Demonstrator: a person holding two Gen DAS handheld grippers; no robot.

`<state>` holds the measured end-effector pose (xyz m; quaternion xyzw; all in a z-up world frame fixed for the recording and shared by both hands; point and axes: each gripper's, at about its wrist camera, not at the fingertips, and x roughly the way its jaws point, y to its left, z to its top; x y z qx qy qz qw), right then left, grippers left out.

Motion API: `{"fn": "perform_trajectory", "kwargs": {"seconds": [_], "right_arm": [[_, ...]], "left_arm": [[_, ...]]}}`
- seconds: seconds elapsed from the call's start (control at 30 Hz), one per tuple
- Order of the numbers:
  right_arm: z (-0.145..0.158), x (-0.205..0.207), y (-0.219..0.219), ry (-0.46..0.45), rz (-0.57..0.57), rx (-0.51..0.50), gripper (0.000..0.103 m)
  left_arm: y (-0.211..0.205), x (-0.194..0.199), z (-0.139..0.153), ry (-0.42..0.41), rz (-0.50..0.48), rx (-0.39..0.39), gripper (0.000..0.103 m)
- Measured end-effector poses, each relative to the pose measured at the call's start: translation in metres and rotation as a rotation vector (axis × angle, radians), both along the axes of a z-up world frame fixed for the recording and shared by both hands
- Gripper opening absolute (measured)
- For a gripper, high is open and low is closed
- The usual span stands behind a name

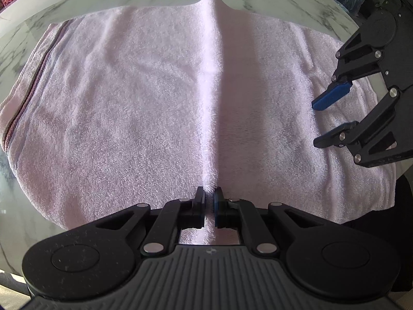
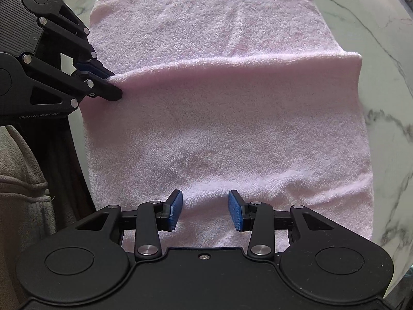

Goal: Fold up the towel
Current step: 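Grasp the towel's middle with the left gripper while the right gripper pinches it too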

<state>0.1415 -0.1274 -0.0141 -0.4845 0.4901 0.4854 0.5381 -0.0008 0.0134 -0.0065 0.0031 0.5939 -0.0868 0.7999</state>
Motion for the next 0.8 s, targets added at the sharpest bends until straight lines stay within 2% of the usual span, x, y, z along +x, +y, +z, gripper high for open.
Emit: {"fn": "perform_trajectory", "kwargs": {"seconds": [0.07,0.3,0.43,0.53,0.67,0.8], "right_arm": [[0.006,0.005,0.007,-0.042,0.090,-0.030,0.039],[0.022,0.022,0.026,-0.249,0.592,-0.033,0.039],[0.016,0.033,0.045,-0.346,0.845,-0.059,0.039],[0.005,0.046,0.052,-0.410,1.079,-0.111,0.039],[-0.005,0.061,0.060,-0.442,1.305,-0.164,0.039],[-0.017,0.073,0.072,-0.414,1.409,-0.219,0.038]], "left_arm": [[-0.001,-0.004,0.000,-0.006,-0.012,0.001,0.005],[-0.003,-0.020,0.000,-0.024,-0.028,-0.003,0.005],[-0.006,-0.030,0.001,-0.033,-0.033,0.002,0.005],[-0.007,-0.036,0.001,-0.036,-0.033,0.003,0.005],[-0.028,-0.002,-0.019,-0.036,-0.034,0.006,0.005],[-0.033,0.004,-0.024,-0.035,-0.041,0.012,0.006]]}}
